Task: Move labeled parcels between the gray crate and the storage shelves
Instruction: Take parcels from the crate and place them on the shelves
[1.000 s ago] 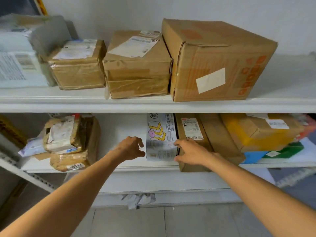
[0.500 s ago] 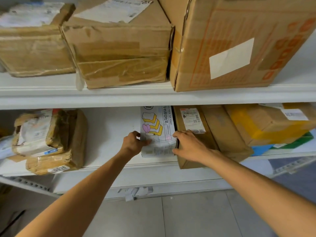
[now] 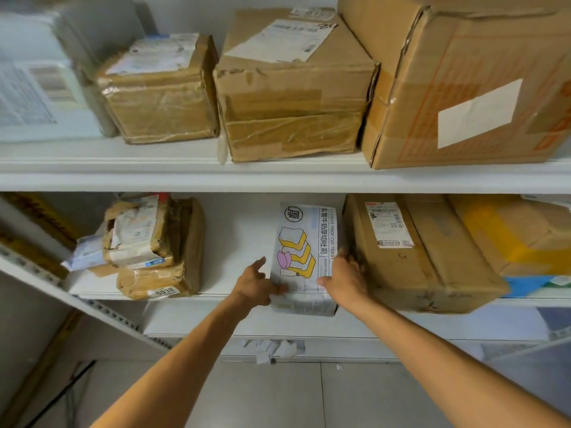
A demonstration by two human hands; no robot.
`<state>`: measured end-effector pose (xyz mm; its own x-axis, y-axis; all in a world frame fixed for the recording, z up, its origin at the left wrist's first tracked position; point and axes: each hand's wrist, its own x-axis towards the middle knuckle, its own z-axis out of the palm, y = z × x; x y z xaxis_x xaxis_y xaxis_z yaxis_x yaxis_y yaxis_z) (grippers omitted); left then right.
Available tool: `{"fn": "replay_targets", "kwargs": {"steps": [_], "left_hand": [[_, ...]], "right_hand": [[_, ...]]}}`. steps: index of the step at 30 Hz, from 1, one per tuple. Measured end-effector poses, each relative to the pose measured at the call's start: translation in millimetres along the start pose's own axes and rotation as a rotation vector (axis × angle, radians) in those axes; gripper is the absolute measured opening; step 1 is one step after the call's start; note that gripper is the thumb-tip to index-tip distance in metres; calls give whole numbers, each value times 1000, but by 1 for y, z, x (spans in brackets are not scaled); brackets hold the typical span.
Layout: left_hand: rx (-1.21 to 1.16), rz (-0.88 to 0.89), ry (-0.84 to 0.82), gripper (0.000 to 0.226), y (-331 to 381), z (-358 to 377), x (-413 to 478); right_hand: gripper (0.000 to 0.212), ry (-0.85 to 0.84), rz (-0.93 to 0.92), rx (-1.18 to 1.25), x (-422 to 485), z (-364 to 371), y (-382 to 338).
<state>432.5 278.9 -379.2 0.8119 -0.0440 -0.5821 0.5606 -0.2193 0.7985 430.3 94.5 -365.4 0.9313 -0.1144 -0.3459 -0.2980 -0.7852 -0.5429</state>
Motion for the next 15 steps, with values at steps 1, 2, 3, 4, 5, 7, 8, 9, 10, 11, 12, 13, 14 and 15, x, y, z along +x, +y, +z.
{"fn": "replay_targets", "kwargs": {"steps": [1,2,3,4,5,7,8,9,10,11,12,13,14,15], "left_hand": [[-34,-10,-42,92,-4,-3,-1],[-30,8,-103,92,-8,-5,-3],[17,52,-168,90,-13,-5,-3],[74,106,-221,87,-16,-5,-5],[117,152,-244,87,-18,-3,-6],[115,197,-249,88,-21,-1,-8],[84,205,-246,86,-23,0,-8],[48,202,-232,83,-24,1,-11],[0,182,-201,78,-27,1,-14],[-54,166,-153,74,-29,2,-18],[-97,173,-101,70,-33,3,-24],[-124,194,-62,65,-35,4,-31],[-142,225,-45,60,-36,5,-38],[-161,249,-43,54,-36,6,-48]], "right_hand": [[71,-18,33,35,2,3,-1],[73,-47,68,53,2,3,-2],[77,-70,90,74,3,4,-1],[84,-92,108,102,2,4,-1],[92,-114,115,150,1,4,1],[102,-149,105,247,-2,3,5],[103,-154,98,284,-5,3,8],[102,-156,90,320,-8,2,11],[102,-168,95,352,-13,2,15],[101,-180,95,398,-17,1,18],[100,-186,112,453,-23,0,20],[101,-174,133,530,-29,-2,20],[103,-151,151,604,-34,-4,20],[102,-125,159,667,-39,-8,19]]}}
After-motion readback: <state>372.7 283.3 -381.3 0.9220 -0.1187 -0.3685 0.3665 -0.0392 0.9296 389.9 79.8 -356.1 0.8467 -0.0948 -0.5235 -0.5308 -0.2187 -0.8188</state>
